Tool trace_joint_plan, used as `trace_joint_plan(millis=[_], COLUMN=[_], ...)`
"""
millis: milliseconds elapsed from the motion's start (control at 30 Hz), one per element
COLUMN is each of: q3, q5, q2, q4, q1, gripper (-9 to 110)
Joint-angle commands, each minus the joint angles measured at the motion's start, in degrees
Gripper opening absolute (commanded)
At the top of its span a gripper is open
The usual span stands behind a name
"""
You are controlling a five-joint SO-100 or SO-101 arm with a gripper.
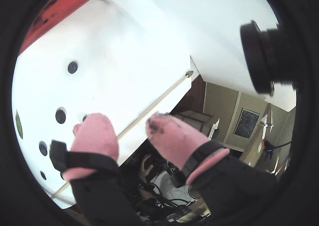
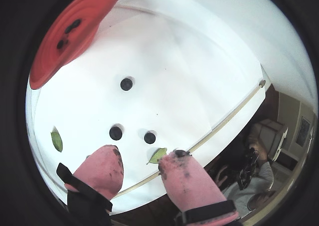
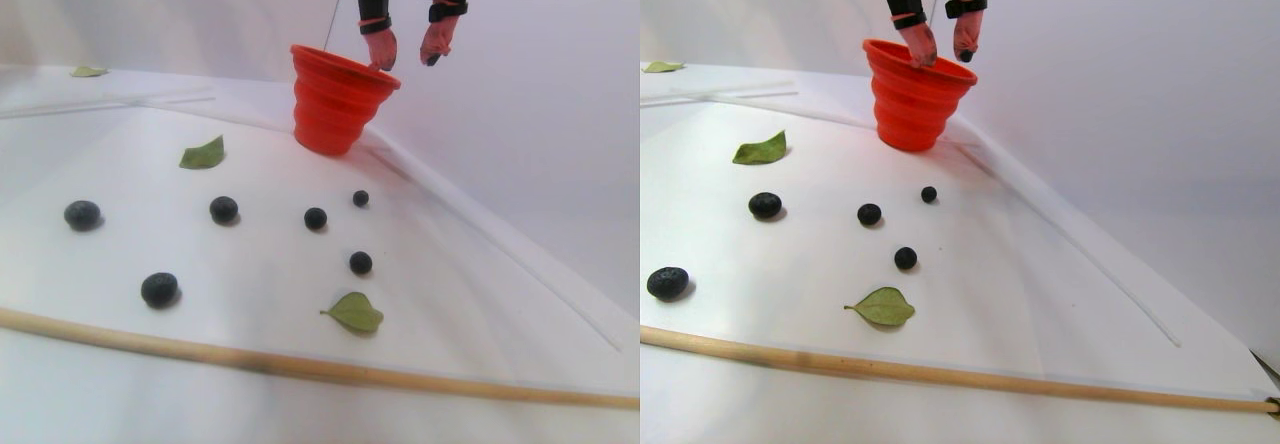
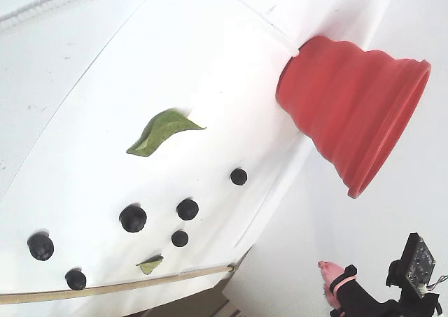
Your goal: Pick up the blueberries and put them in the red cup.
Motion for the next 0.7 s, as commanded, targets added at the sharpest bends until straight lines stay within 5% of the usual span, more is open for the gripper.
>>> trace_joint_plan(millis=[0, 667], q3=[1.3, 8.3], q5=[0.7, 1.7], q2=[4.1, -1.2], q4=[-2.5, -15.3], q1=[2.4, 2.6], gripper=[14, 14])
